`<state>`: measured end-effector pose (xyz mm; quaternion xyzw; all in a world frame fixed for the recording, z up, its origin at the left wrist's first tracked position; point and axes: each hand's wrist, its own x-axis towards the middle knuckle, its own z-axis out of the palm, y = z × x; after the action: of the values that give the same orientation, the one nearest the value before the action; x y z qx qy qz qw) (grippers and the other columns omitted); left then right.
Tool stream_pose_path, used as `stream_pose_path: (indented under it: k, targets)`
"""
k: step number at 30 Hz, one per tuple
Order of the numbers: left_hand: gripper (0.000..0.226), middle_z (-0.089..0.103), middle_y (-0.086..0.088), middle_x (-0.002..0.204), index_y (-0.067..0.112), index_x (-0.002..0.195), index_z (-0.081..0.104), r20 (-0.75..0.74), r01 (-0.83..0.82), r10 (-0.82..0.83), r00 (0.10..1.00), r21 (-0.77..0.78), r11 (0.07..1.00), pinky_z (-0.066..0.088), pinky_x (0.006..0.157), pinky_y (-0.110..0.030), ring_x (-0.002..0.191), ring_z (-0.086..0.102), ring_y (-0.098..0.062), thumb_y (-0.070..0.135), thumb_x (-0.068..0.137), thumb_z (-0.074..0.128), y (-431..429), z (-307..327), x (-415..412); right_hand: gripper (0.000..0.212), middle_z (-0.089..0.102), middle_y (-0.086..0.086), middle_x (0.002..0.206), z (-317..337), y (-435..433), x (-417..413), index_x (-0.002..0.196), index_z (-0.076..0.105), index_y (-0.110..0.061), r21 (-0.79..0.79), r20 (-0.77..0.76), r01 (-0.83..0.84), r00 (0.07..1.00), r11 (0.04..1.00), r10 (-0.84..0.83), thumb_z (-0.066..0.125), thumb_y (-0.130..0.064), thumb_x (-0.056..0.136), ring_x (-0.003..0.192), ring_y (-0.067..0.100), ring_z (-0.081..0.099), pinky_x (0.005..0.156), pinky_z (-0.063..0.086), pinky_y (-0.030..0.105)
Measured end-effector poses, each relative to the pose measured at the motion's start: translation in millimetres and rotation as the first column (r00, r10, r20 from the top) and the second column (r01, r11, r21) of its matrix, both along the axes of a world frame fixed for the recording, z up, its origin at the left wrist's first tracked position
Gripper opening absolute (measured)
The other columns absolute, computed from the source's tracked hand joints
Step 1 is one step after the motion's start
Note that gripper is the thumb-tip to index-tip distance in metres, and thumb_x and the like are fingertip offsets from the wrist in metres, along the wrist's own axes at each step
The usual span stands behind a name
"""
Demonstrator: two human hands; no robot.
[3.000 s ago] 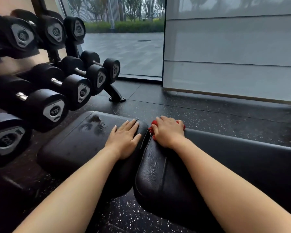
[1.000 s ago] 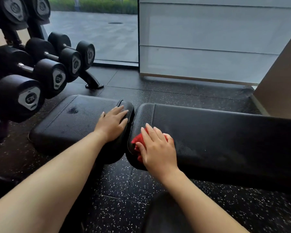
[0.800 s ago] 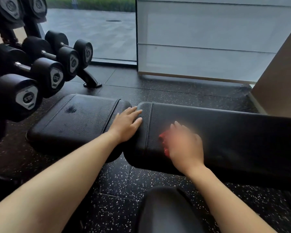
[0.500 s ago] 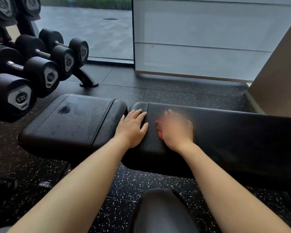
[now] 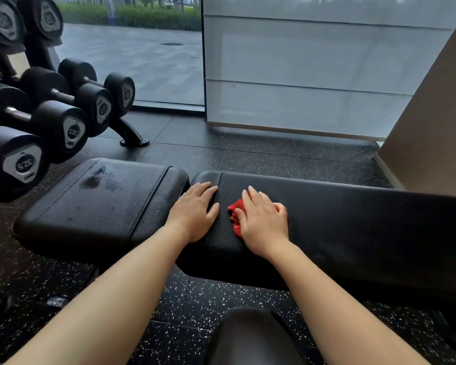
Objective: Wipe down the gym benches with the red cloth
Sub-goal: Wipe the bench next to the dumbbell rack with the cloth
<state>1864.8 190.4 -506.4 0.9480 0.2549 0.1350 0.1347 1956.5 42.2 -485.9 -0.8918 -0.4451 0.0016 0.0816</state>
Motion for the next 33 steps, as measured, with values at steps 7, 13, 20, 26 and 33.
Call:
stream_pose_path:
  k: [7, 13, 20, 26, 33]
  targets:
    - [0.053, 0.032, 0.0, 0.152, 0.02, 0.143, 0.039, -0.038, 0.039, -0.038, 0.999, 0.033, 0.999, 0.024, 0.114, -0.042, 0.14, 0.028, -0.017, 0.036, 0.092, 0.042, -2, 11, 3, 0.062, 0.041, 0.001, 0.148, -9, -55, -20, 0.137, 0.048, -0.016, 0.074, 0.099, -0.025, 0.995, 0.997, 0.017, 0.02, -0.046, 0.091, 0.132, 0.018, 0.042, 0.099, 0.038, 0.043]
    - [0.051, 0.029, 0.005, 0.153, 0.023, 0.144, 0.037, -0.022, 0.066, -0.067, 0.997, -0.052, 0.996, 0.015, 0.118, -0.044, 0.142, 0.022, -0.013, 0.031, 0.094, 0.046, -33, 14, 21, 0.06, 0.033, -0.002, 0.153, -6, -72, 4, 0.142, 0.041, -0.019, 0.091, 0.088, 0.052, 0.994, 0.995, -0.06, 0.018, -0.048, 0.095, 0.138, 0.016, 0.033, 0.104, 0.032, 0.04]
    - [0.049, 0.023, 0.007, 0.156, 0.028, 0.146, 0.032, -0.064, 0.083, -0.084, 0.994, -0.021, 0.996, 0.005, 0.117, -0.039, 0.145, 0.013, -0.01, 0.036, 0.098, 0.038, -46, 7, 18, 0.067, 0.043, 0.001, 0.147, -14, -119, 21, 0.137, 0.049, -0.014, 0.187, 0.097, 0.072, 0.991, 0.98, -0.092, 0.017, -0.049, 0.09, 0.134, 0.019, 0.041, 0.099, 0.035, 0.042]
    - [0.049, 0.024, 0.006, 0.155, 0.027, 0.145, 0.033, -0.055, 0.07, -0.07, 0.996, -0.005, 0.998, 0.008, 0.118, -0.04, 0.144, 0.014, -0.012, 0.035, 0.097, 0.038, -49, 7, 18, 0.066, 0.044, -0.001, 0.147, -15, -152, 50, 0.137, 0.05, -0.015, 0.193, 0.098, 0.267, 0.952, 0.944, -0.29, 0.018, -0.05, 0.09, 0.134, 0.017, 0.039, 0.101, 0.031, 0.043]
    - [0.049, 0.026, 0.006, 0.155, 0.027, 0.145, 0.034, -0.047, 0.061, -0.061, 0.997, -0.007, 0.998, 0.009, 0.118, -0.038, 0.144, 0.016, -0.012, 0.034, 0.097, 0.04, -49, 6, 19, 0.054, 0.057, 0.001, 0.134, -20, -91, -17, 0.122, 0.063, -0.016, 0.252, 0.111, 0.047, 0.991, 0.967, -0.077, 0.031, -0.045, 0.09, 0.12, 0.019, 0.055, 0.088, 0.042, 0.04]
